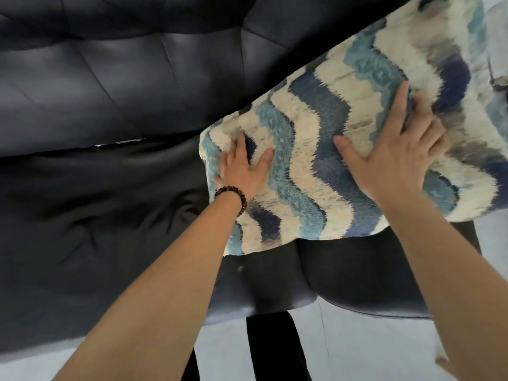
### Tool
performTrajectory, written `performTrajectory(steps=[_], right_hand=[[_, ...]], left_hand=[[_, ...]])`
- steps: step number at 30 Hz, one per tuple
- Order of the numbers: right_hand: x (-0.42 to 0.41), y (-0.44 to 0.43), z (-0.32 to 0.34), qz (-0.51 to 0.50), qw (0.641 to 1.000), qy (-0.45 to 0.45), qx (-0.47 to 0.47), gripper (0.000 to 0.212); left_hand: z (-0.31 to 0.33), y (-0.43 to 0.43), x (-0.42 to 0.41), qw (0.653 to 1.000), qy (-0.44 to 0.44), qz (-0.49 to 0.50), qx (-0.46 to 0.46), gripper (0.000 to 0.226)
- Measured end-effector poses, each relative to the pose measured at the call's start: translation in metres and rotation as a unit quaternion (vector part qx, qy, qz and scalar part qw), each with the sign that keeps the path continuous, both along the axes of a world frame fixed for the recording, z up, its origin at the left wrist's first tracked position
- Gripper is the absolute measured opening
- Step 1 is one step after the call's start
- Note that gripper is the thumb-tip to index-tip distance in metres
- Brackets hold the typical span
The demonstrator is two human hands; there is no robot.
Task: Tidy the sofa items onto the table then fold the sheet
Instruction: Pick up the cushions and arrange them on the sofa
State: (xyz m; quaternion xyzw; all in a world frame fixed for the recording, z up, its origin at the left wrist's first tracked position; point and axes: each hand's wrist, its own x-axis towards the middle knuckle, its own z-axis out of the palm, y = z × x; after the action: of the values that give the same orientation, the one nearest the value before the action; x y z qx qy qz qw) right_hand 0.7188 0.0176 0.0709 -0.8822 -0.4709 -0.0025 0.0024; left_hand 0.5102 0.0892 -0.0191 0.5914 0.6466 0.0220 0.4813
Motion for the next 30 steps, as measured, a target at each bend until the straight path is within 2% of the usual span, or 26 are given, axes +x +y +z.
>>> performTrajectory(steps=[2,3,5,7,9,11,13,17,18,20,22,24,25,27,29,30], right_hand=[[-0.003,0.001,-0.007,0.012,1.0,-0.012,0.021,0.109],[-0.003,0.005,-0.007,0.017,1.0,-0.008,0.018,0.108],[-0.005,0.015,0.001,0.01,1.0,0.023,0.009,0.097],[-0.012,0.022,0.015,-0.019,0.995,0.086,0.045,0.079],[-0.032,0.025,0.03,-0.038,0.979,0.167,0.11,0.065],[-0.062,0.022,0.04,-0.043,0.965,0.206,0.157,0.054],[-0.102,0.02,0.041,-0.028,0.956,0.244,0.163,0.053],[-0.195,0.031,0.022,0.047,0.921,0.341,0.183,0.052],[-0.22,0.038,0.016,0.055,0.909,0.362,0.198,0.052],[-0.264,0.051,0.005,0.051,0.888,0.397,0.227,0.049],[-0.301,0.067,-0.006,0.029,0.868,0.425,0.256,0.05],[-0.33,0.082,-0.017,0.042,0.86,0.418,0.29,0.053],[-0.34,0.086,-0.025,0.064,0.866,0.399,0.294,0.053],[-0.352,0.091,-0.046,0.104,0.897,0.36,0.235,0.048],[-0.355,0.087,-0.073,0.093,0.938,0.323,0.092,0.036],[-0.354,0.082,-0.082,0.07,0.943,0.325,0.02,0.039]], left_hand=[[-0.011,-0.001,0.004,0.995,0.091,-0.02,0.031,0.06],[-0.012,0.001,0.003,0.993,0.108,-0.008,0.048,0.044],[-0.007,0.01,-0.005,0.996,0.065,0.039,0.04,0.022],[0.005,0.013,-0.022,0.993,-0.04,0.104,0.04,0.013],[0.027,0.01,-0.048,0.977,-0.09,0.149,0.122,0.013],[0.046,0.002,-0.082,0.957,-0.093,0.171,0.214,0.011],[0.059,-0.004,-0.127,0.937,-0.071,0.204,0.276,0.012],[0.085,0.006,-0.222,0.906,-0.059,0.275,0.317,0.003],[0.092,0.013,-0.243,0.898,-0.059,0.285,0.329,0.008],[0.103,0.028,-0.282,0.884,-0.047,0.277,0.374,0.014],[0.108,0.043,-0.315,0.866,-0.039,0.265,0.423,0.009],[0.103,0.057,-0.345,0.851,-0.031,0.258,0.456,0.009],[0.096,0.063,-0.357,0.854,-0.028,0.251,0.455,0.009],[0.075,0.073,-0.378,0.888,-0.023,0.229,0.397,0.012],[0.052,0.078,-0.394,0.934,-0.017,0.225,0.278,0.026],[0.042,0.078,-0.401,0.947,-0.013,0.23,0.223,0.035]])
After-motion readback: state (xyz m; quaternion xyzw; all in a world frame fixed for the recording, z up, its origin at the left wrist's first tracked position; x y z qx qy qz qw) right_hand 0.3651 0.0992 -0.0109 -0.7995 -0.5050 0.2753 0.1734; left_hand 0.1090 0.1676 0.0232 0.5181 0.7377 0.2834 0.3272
